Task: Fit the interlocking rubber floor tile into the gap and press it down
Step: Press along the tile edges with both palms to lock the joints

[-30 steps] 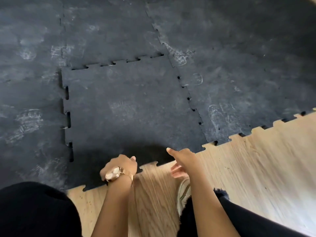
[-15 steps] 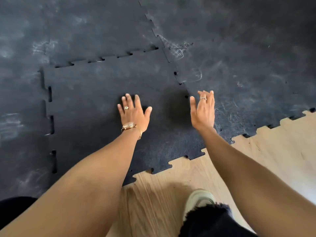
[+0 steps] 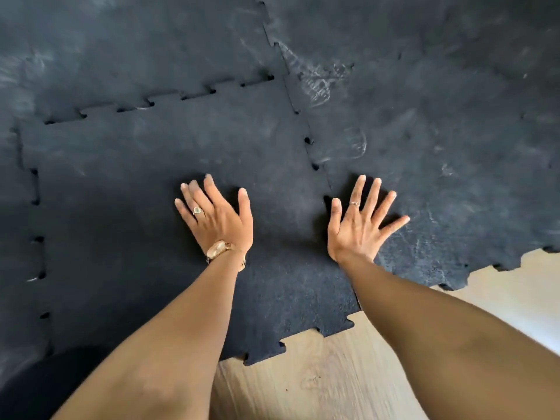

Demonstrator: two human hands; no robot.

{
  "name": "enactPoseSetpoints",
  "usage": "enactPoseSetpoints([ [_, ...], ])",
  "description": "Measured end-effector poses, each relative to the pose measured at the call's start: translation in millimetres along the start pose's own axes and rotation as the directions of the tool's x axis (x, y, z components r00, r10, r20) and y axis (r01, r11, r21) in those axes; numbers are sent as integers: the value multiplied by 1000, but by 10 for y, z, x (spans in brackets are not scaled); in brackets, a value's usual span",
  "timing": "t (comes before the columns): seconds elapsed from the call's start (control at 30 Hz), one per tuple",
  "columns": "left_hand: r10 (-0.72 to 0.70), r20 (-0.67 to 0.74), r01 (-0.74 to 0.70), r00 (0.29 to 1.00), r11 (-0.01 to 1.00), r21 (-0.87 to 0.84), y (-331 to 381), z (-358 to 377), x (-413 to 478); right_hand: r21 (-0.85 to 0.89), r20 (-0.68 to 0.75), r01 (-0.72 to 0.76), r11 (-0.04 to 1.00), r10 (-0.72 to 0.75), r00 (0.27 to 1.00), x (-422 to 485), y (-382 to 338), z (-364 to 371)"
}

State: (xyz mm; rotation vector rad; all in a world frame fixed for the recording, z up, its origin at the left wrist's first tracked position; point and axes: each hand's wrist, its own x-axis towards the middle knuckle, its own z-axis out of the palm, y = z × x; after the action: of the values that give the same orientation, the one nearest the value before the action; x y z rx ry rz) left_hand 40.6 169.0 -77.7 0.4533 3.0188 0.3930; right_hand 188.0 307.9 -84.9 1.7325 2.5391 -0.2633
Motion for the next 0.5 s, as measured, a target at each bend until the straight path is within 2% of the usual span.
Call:
enactPoseSetpoints([
  [0.13,-2,56,-2,998,998,58,-17,26,16,24,17,-13,1000,13,1000,4,-6,-24],
  [0.27,-3,61,-2,998,997,83,7,24,32,244,-47,-146,959,162,986,102,-105,-70],
  [0.43,-18,60,13,998,997,81,4,16,30,190,-122,-202,961,228,966,92,-165,-67],
  [0.5,-13,53,9,998,996,86,4,26,33,158,-111,-244,957,263,958,96,-160,-50],
])
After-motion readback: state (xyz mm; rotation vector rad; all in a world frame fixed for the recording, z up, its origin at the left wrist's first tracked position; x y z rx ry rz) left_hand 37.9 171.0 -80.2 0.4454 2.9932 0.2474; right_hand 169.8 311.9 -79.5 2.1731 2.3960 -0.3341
